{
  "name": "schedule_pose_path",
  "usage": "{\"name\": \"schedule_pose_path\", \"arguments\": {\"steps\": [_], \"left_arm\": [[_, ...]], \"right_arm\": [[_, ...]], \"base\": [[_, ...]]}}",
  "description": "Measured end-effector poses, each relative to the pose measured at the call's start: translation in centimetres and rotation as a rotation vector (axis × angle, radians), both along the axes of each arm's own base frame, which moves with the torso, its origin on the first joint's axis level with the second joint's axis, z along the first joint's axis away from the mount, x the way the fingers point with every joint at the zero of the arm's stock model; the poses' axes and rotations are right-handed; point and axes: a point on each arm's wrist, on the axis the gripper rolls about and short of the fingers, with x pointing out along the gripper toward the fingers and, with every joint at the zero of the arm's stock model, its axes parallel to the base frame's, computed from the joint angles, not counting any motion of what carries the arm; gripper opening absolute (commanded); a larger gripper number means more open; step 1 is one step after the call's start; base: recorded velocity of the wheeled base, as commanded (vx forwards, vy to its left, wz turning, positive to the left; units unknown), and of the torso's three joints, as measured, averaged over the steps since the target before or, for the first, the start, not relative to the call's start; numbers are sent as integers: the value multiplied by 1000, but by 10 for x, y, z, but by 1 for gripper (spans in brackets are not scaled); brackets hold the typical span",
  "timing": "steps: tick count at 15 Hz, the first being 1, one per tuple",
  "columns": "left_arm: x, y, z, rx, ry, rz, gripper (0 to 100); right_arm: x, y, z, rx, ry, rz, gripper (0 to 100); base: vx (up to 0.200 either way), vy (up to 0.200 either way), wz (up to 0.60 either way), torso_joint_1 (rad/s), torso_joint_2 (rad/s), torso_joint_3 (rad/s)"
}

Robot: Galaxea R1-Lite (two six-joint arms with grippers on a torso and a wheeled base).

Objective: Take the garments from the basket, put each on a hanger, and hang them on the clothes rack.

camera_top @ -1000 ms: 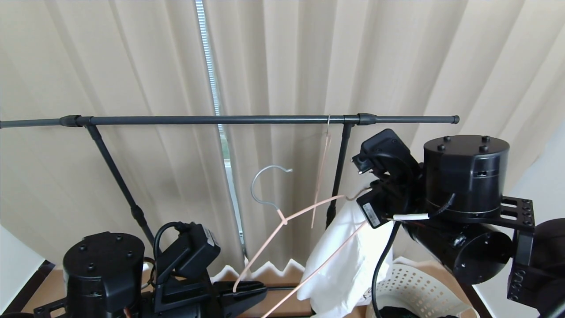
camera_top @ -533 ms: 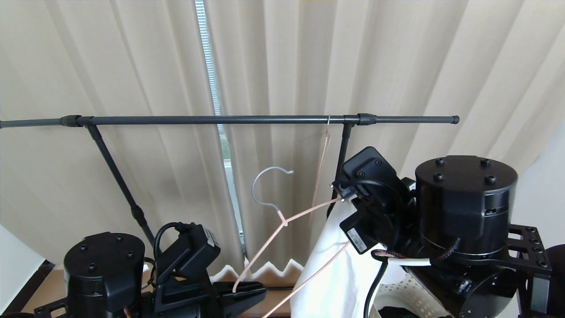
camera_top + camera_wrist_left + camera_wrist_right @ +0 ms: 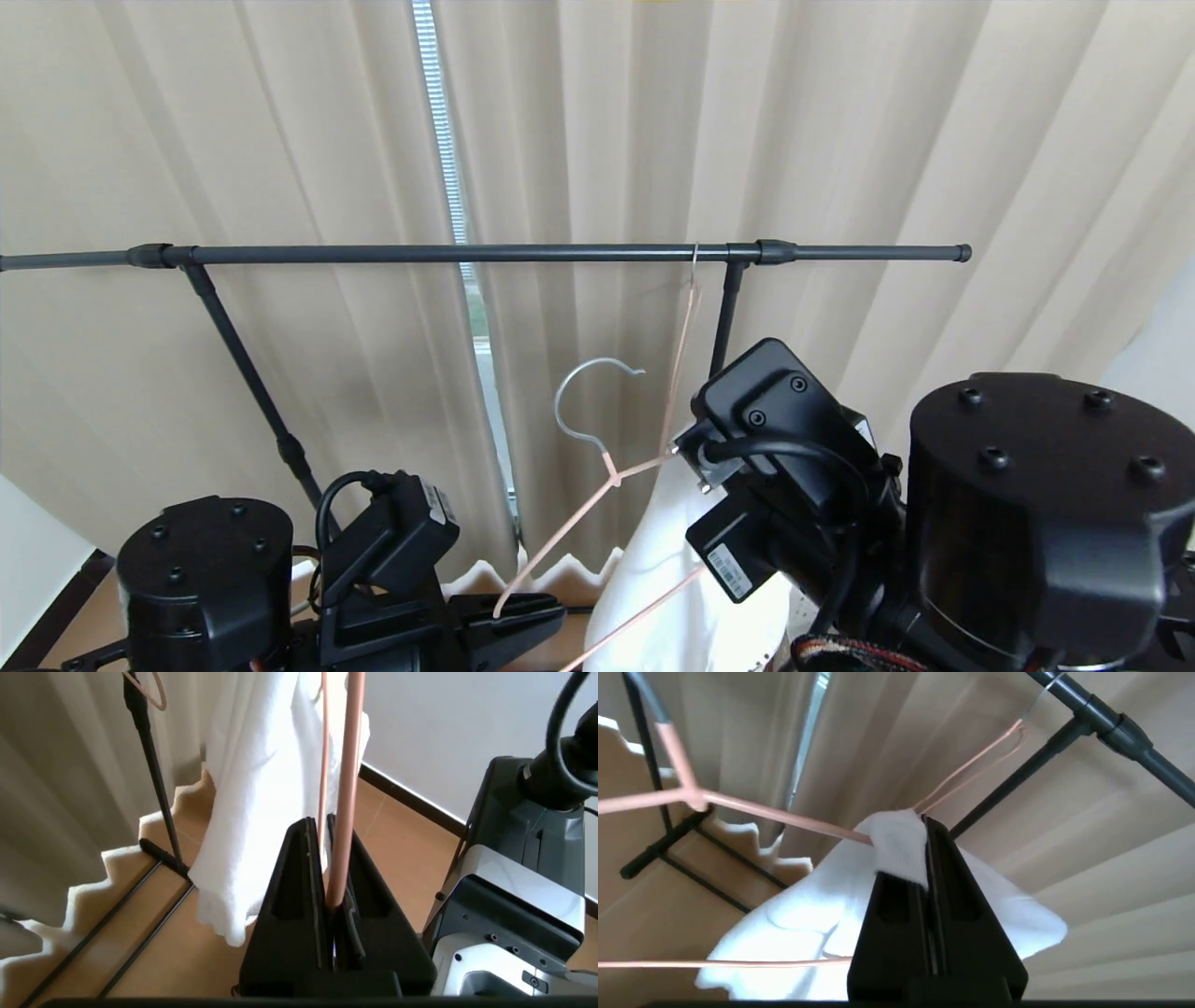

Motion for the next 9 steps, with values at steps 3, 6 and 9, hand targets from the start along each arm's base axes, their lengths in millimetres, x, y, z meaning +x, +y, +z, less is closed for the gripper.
{"name": "schedule_pose_path", "arguments": {"steps": [3,6,9], "left_arm": [[0,0,0,0,0,1,0],[0,0,0,-4,-4,2,0],[0,0,2,-15,-16,2,0]], "right_arm": [[-10,7,3,37,6,38,0],[-10,12,11,110,17,36,0],[-11,16,21,191,27,41,0]], "base": [[0,0,0,0,0,0],[0,0,0,0,0,0],[0,0,0,0,0,0]]}}
